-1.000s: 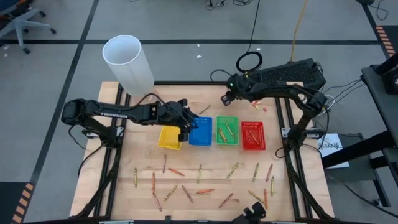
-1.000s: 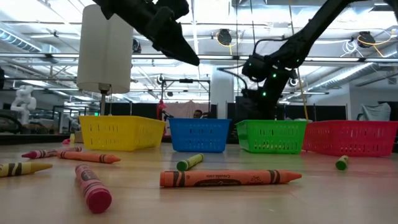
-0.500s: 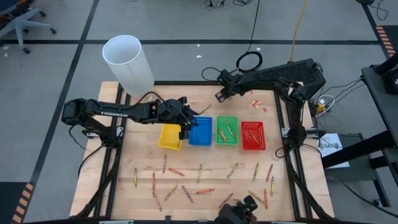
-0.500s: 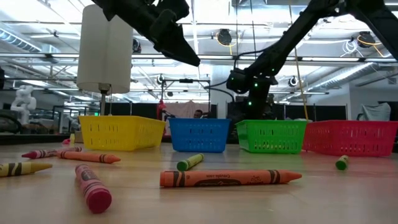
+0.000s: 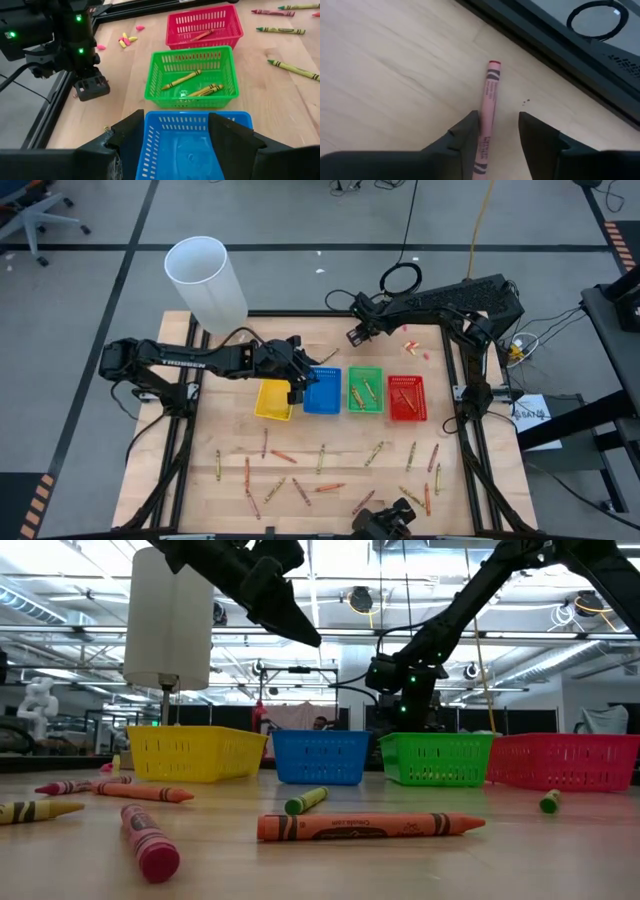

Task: Sort crayons
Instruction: Put the red crayon into the blue bin

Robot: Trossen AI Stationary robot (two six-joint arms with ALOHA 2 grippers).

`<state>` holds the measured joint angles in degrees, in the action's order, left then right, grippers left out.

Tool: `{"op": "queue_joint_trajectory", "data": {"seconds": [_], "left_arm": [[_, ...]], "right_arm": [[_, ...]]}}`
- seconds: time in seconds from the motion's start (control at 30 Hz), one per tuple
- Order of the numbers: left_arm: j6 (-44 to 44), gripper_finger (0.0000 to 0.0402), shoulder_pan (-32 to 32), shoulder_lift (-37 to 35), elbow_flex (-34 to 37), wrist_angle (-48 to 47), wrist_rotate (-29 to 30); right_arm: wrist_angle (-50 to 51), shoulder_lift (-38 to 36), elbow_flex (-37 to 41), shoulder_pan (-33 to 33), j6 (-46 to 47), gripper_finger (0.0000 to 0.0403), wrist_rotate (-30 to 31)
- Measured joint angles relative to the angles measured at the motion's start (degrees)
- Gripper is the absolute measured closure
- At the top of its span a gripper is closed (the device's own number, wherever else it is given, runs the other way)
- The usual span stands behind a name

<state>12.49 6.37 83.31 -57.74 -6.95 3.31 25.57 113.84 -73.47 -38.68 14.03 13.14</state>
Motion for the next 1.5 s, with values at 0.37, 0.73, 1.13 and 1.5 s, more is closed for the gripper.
{"op": "queue_joint_trajectory", "data": {"seconds": [0.37, 0.73, 1.13, 1.5], "left_arm": [[-0.93, 0.0183, -0.17, 0.00, 0.00, -0.14, 0.00], [-0.31, 0.0183, -0.17, 0.00, 0.00, 0.01, -0.02], [-2.06, 0.0183, -0.27, 0.00, 0.00, 0.47, -0.02], [-4.28, 0.0183, -2.67, 0.00, 0.02, 1.40, -0.02]], "right_arm": [[1.13, -0.09, 0.02, 0.15, -3.58, 0.0394, -3.09], [5.42, -6.12, 0.47, 2.29, -12.22, 0.0401, -12.28], [18.14, -27.73, 0.26, 11.47, -18.99, 0.0402, -11.73], [21.43, -36.99, 0.20, 29.97, -11.80, 0.0403, -10.24]]}}
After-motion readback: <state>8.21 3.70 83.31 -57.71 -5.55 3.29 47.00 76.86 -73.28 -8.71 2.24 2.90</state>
